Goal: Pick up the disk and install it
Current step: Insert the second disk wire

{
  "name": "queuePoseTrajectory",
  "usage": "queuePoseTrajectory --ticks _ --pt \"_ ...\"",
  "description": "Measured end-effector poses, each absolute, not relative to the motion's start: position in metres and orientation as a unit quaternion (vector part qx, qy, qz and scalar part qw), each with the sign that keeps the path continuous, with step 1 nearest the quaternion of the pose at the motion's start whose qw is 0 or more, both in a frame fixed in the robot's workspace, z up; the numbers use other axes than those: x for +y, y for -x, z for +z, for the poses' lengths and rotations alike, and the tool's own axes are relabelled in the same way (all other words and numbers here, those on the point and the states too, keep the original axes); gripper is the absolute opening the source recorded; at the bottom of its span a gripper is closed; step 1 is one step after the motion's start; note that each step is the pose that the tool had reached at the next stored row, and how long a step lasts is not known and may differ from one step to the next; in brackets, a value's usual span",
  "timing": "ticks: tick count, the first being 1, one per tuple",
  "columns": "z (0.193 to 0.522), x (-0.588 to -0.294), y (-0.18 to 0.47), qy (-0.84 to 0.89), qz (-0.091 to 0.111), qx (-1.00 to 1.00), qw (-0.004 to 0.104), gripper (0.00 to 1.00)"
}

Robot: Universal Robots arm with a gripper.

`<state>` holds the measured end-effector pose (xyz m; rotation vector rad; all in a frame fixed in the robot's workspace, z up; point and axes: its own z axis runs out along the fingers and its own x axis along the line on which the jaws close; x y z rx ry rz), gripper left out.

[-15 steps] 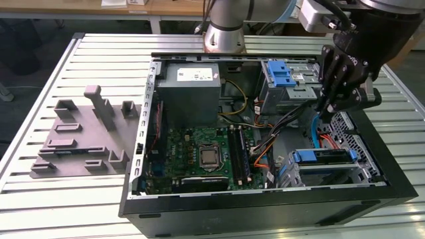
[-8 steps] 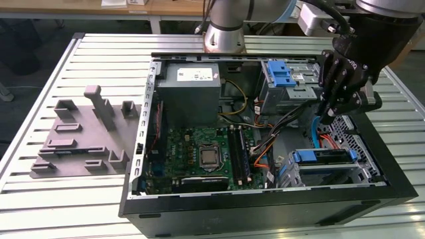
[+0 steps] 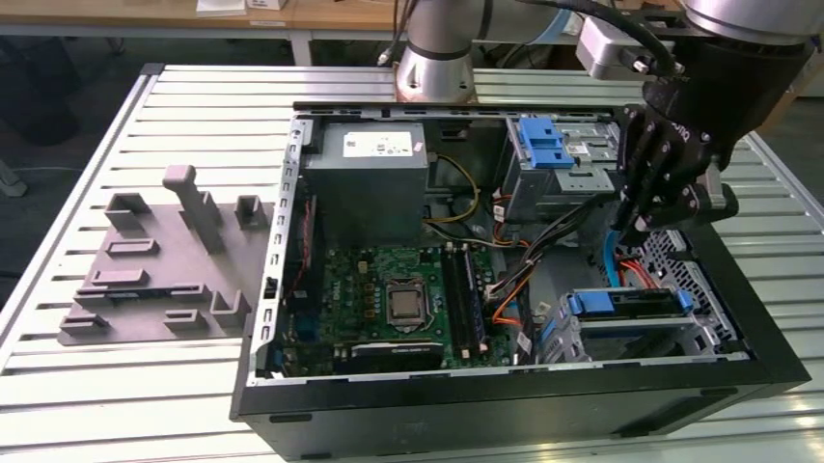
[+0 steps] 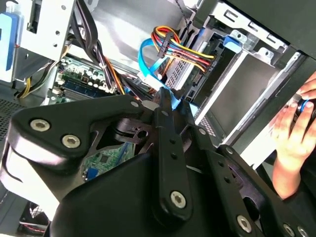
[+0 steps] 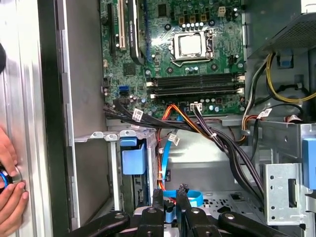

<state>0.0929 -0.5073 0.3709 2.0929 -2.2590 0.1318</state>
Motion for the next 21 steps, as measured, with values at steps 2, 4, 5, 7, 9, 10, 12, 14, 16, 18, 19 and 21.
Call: queuePoseTrajectory --ticks 2,4,5,7,9,10,12,14,16,18,19,21 --pt "0.369 -0.508 -0.093 -0.679 0.043 -0.733 0.030 0.25" --pt "0.367 -0.508 -0.094 -0.679 0.043 -0.733 0.030 0.23" --pt "0.367 -0.508 -0.094 -0.679 0.043 -0.733 0.030 0.17" --pt "0.366 -0.508 -0.094 -0.679 0.043 -0.733 0.030 0.17" --pt "0.365 -0.508 -0.094 -0.679 0.042 -0.733 0.029 0.16" --pt "0.365 -0.508 -0.094 -0.679 0.040 -0.733 0.027 0.16" --pt "0.365 -0.508 -0.094 -0.679 0.032 -0.733 0.020 0.16" --pt "0.364 -0.509 -0.094 -0.679 0.028 -0.733 0.015 0.16" --pt "0.362 -0.512 -0.094 -0.679 0.029 -0.733 0.013 0.16" --pt "0.361 -0.515 -0.094 -0.680 0.031 -0.732 0.011 0.16" --pt "0.360 -0.518 -0.094 -0.681 0.031 -0.732 0.010 0.16" --pt "0.359 -0.522 -0.094 -0.682 0.033 -0.731 0.009 0.16"
